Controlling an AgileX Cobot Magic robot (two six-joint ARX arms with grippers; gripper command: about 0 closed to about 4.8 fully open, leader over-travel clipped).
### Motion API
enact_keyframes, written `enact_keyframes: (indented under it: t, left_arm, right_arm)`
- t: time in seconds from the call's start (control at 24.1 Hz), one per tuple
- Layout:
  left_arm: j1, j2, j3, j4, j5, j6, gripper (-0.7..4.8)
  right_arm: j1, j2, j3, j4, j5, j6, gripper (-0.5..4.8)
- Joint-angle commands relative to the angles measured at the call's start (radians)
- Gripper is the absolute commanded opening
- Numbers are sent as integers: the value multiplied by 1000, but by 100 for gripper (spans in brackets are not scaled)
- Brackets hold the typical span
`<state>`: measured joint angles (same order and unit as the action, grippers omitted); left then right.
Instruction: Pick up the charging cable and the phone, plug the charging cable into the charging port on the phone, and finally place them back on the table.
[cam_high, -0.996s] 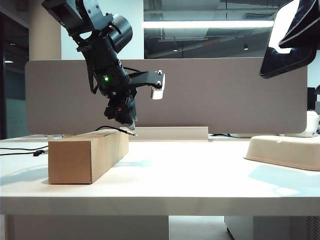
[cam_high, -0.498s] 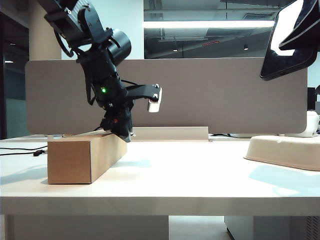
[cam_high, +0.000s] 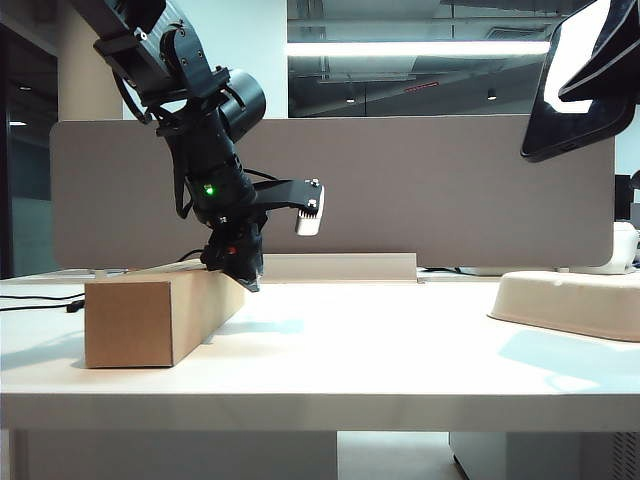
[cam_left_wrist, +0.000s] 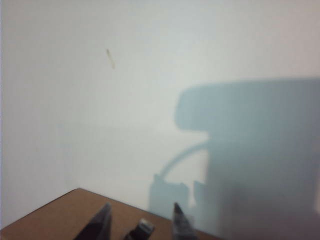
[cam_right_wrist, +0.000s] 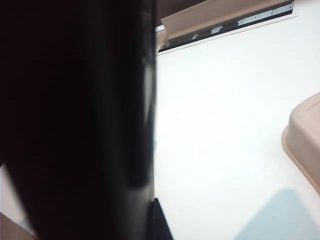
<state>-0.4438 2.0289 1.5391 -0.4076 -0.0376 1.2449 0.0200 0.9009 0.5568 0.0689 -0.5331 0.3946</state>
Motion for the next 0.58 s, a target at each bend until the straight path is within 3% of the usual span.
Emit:
enact_keyframes:
  t: [0.04,0.58]
  left_arm:
    - [2,-3,14,-47,-34,5,152]
    - [2,-5,56,-120,-30,31,154]
  right_arm:
    - [1,-6,7,40,-8,-7,-2]
    - [1,-6,6,39,-4,-7,-2]
